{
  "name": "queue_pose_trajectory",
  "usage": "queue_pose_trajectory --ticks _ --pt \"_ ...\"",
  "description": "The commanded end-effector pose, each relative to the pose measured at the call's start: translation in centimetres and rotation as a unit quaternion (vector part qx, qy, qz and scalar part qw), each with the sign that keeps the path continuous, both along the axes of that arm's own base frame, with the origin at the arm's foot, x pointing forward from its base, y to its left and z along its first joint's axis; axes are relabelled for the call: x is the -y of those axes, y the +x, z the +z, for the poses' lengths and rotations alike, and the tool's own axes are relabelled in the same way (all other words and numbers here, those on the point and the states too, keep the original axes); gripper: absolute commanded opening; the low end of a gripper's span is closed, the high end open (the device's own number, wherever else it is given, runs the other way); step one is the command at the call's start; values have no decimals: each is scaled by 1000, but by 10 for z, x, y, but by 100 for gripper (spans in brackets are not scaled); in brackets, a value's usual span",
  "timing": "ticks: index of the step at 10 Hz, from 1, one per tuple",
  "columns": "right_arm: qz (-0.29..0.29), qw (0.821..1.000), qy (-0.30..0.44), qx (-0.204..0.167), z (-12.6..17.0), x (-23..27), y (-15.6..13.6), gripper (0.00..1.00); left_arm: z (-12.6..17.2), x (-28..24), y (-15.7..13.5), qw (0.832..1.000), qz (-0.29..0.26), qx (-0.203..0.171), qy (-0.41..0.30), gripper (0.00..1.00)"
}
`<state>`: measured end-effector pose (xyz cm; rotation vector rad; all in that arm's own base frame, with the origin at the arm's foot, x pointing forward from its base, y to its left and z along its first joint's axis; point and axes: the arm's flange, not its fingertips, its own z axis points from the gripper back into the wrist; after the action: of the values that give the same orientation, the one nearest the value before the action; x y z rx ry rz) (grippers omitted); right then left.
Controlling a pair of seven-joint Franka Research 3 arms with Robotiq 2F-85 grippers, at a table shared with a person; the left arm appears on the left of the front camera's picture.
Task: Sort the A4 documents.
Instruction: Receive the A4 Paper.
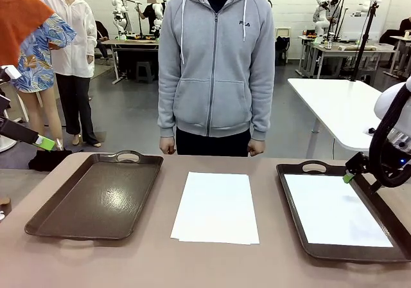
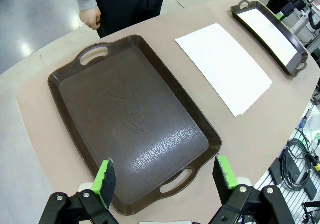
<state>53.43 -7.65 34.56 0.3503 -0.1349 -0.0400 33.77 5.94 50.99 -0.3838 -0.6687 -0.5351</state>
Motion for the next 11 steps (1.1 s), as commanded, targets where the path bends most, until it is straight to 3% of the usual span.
queue_pose_trajectory --ticks 1,7,8,9,11 --pt "1 1000 2 -3 -1 0 -1 100 -1 -1 0 1000 -2 1 -7 100" --pt "0 1000 0 0 0 0 0 100 -1 -1 0 1000 -2 1 -7 100" --pt "-2 992 -47 114 43 1 -16 100 -1 -1 0 1000 -2 1 -7 100" --pt "20 977 -72 198 84 1 -32 100 -1 -1 0 1000 -2 1 -7 100" --pt "67 956 -57 281 138 1 -54 100 -1 -1 0 1000 -2 1 -7 100"
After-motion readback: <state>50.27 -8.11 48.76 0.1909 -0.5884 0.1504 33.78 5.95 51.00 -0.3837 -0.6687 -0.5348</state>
